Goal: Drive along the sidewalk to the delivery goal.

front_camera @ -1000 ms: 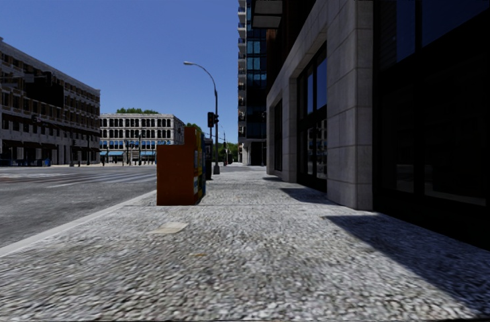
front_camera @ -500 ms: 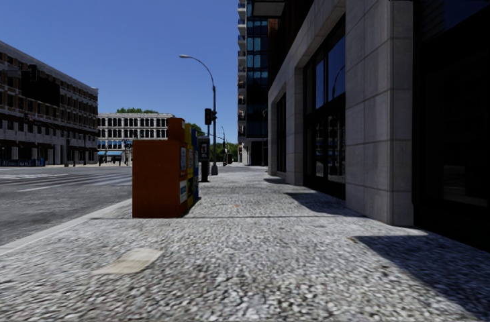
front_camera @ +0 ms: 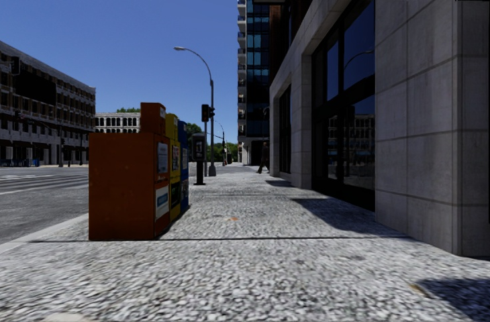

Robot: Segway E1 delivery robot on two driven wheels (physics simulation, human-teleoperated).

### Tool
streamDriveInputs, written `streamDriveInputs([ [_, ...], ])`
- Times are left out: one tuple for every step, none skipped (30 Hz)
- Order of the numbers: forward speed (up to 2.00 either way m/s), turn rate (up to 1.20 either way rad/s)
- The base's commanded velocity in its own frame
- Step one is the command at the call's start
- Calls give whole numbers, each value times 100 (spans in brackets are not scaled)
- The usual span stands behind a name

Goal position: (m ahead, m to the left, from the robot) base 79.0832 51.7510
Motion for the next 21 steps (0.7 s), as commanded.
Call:
streamDriveInputs([
  [200,0],
  [200,0],
  [200,0],
  [200,0],
  [200,0],
  [200,0],
  [200,0],
  [200,0],
  [200,0],
  [200,0],
  [200,0],
  [200,0],
  [200,0],
  [200,0],
  [200,0],
  [200,0],
  [200,0],
  [200,0],
  [200,0],
  [200,0],
  [200,0],
])
